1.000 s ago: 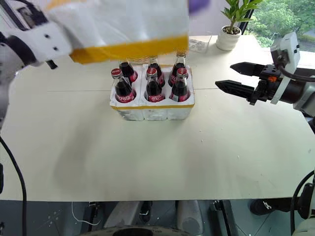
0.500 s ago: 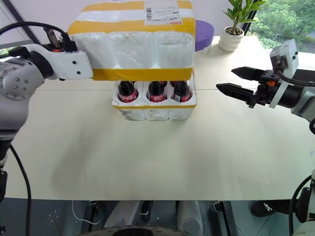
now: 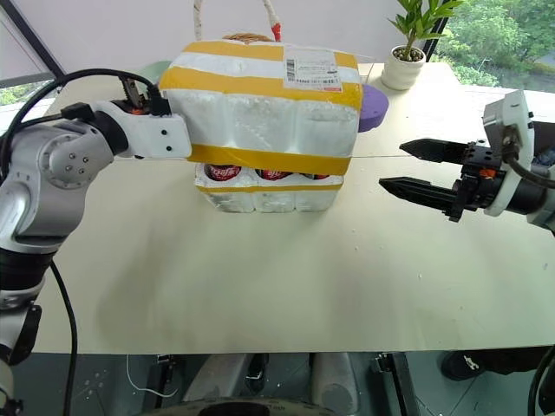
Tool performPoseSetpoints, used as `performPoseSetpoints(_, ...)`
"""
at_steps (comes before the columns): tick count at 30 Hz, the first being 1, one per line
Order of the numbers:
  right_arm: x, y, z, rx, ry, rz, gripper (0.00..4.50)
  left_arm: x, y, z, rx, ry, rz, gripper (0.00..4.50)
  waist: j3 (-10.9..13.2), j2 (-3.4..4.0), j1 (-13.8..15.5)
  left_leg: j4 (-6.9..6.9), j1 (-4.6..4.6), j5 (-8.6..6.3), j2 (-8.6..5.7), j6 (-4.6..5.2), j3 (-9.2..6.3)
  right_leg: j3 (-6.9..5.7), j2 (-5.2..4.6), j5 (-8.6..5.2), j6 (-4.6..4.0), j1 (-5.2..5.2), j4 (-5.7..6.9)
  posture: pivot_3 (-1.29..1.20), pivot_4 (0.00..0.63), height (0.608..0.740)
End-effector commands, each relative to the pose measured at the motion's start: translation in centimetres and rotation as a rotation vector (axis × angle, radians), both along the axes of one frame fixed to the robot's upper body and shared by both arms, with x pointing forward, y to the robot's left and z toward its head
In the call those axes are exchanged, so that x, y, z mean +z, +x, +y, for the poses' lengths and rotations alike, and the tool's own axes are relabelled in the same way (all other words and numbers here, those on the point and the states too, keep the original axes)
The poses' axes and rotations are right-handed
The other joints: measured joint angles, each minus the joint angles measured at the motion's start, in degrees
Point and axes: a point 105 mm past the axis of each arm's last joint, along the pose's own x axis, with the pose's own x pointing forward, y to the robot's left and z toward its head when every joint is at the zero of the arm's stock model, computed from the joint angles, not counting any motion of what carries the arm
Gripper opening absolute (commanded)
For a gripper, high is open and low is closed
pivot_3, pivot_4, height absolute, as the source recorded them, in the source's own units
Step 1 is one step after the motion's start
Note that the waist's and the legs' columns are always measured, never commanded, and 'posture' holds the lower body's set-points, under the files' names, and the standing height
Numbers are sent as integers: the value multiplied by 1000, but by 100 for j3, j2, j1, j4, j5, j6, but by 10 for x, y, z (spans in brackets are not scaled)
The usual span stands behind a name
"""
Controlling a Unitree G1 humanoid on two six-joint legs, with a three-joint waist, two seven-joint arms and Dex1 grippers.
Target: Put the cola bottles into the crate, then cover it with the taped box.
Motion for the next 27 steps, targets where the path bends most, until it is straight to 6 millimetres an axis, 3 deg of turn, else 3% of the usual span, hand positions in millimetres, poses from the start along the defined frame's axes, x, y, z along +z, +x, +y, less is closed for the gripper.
performPoseSetpoints(1,13,-5,3,13,5,-52,4500,7,-3,4,10,-5,-35,846,0,0,4,0,0,0,0,0,0,0,0,0,0,0,0,0,150,739)
performPoseSetpoints(3,12,-6,5,23,2,-47,4500,5,-3,4,9,-16,-30,1640,0,0,6,0,0,0,-1,0,0,0,-1,0,0,1,0,0,150,739)
performPoseSetpoints(8,10,-10,7,39,-8,-37,4500,3,0,13,29,-80,1,4185,0,-1,3,0,0,0,0,0,0,0,-1,0,0,0,0,0,150,739)
performPoseSetpoints(11,10,-9,6,31,-10,-35,4500,7,1,16,17,-258,58,4185,0,-1,4,1,0,0,0,1,0,0,-1,0,0,1,0,0,150,739)
performPoseSetpoints(14,11,-9,5,29,-11,-33,4500,7,-6,9,-81,-566,234,4185,1,-2,9,3,0,0,-1,1,-1,-1,0,0,0,1,1,0,150,739)
performPoseSetpoints(16,11,-8,5,29,-11,-30,4500,8,-11,11,-121,-620,281,4185,2,-3,-2,6,-1,1,0,-1,-1,-1,0,0,0,1,1,0,150,739)
performPoseSetpoints(20,11,-7,3,28,-16,-25,4500,-1,-33,15,-221,-591,425,4185,1,-2,-24,4,0,5,0,-10,0,0,-1,0,0,0,1,0,150,739)
performPoseSetpoints(23,11,-5,2,23,-16,-22,4500,-16,-48,25,-232,-451,486,4185,1,-1,-13,2,2,6,4,-12,0,1,-6,0,0,1,-3,0,150,739)
performPoseSetpoints(27,13,-2,2,20,-12,-23,4500,-38,-52,48,-162,-254,522,4185,1,-1,7,1,4,-1,3,-2,0,2,-10,-1,-2,3,-6,0,150,739)
